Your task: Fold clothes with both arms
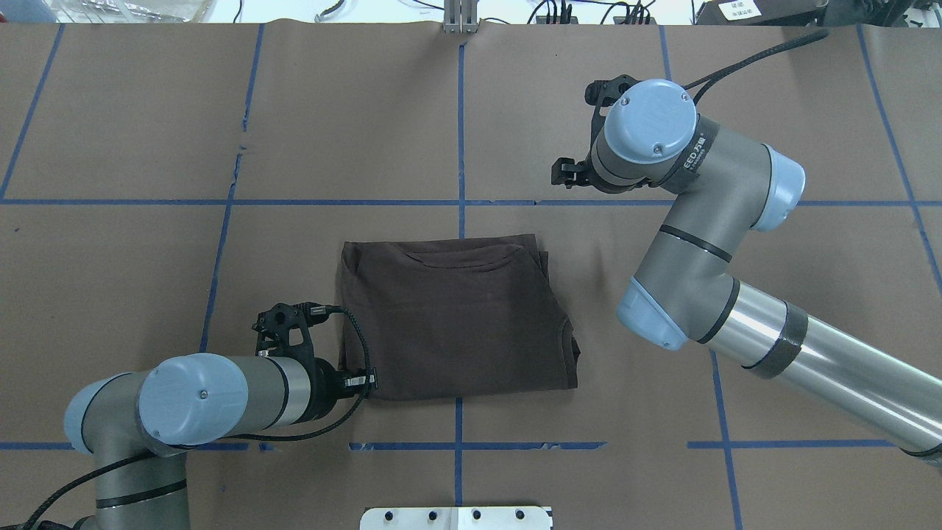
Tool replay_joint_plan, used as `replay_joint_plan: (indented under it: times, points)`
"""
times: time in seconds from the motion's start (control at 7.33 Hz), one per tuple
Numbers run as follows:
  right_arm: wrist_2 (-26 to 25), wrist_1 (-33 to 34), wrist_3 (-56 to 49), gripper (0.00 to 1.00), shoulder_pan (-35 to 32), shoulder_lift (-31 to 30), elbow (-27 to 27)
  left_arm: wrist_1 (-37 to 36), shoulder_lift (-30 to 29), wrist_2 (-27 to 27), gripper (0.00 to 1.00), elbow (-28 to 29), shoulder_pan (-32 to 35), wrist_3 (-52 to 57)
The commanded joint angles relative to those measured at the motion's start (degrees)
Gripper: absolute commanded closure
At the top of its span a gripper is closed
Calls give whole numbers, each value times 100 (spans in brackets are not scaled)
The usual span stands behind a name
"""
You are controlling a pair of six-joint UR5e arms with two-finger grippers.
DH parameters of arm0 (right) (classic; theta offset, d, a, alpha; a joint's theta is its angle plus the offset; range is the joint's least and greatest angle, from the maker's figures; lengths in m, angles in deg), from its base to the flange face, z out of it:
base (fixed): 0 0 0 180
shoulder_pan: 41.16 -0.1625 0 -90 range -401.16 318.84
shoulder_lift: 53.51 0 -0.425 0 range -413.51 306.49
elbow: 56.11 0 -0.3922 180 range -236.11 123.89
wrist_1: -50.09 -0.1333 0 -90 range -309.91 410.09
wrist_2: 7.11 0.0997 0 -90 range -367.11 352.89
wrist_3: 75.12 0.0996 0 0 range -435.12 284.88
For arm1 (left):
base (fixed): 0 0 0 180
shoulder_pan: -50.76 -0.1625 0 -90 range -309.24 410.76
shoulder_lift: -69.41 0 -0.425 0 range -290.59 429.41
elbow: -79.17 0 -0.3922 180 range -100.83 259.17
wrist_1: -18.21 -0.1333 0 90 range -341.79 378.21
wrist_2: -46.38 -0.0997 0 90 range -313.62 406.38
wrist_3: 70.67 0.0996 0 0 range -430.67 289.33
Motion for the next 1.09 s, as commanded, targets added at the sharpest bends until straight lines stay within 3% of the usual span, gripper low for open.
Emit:
replay_joint_plan:
  times: [0.0,0.14,0.27,0.55,0.96]
  points:
    - [395,5,-50,0,-78,-7,99,-892,-40,39,0,-536,330,987]
    - [798,92,-390,0,-340,-163,387,-1421,-32,161,0,-915,811,1544]
    - [1255,101,-993,0,-708,-600,738,-1653,-5,702,0,-980,1459,2193]
    - [2134,101,-2433,0,-1682,-1313,952,-1786,335,1196,0,-946,2856,4201]
    - [2700,337,-4625,0,-3081,-2262,952,-1787,1565,2487,0,-815,5325,7736]
